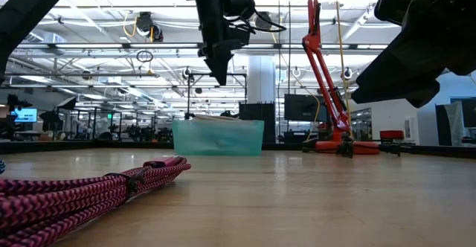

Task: Pick & Place USB Port
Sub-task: Put the brown HDMI cable into the green bin

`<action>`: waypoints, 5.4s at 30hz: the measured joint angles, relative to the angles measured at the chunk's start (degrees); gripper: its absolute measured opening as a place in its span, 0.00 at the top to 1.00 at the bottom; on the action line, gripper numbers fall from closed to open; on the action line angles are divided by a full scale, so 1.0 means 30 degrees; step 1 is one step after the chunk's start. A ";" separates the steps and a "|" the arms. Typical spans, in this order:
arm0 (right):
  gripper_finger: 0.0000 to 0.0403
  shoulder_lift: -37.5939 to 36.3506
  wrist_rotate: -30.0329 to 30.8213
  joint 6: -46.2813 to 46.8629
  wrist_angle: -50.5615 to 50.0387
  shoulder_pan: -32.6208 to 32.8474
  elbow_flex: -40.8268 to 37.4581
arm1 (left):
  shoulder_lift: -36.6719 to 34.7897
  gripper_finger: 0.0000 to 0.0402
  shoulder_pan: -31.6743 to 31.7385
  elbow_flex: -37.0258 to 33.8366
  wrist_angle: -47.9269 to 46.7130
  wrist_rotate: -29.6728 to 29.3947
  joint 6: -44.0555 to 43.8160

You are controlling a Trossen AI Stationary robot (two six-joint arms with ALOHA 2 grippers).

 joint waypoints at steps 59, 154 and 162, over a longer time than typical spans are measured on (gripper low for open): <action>0.67 0.0000 0.0022 0.0124 -0.0117 0.0276 0.0000 | 0.3509 1.00 -0.1862 -0.1605 0.2317 0.4364 -0.0880; 0.67 0.0000 -0.0015 0.1495 0.1878 -0.0270 -0.2020 | 0.2971 1.00 0.4481 -0.2980 0.3674 1.1153 0.1694; 0.67 0.0000 -0.0044 0.1494 0.1800 -0.0270 -0.2018 | 0.3543 1.00 0.4299 -0.3117 0.4282 1.1436 0.1662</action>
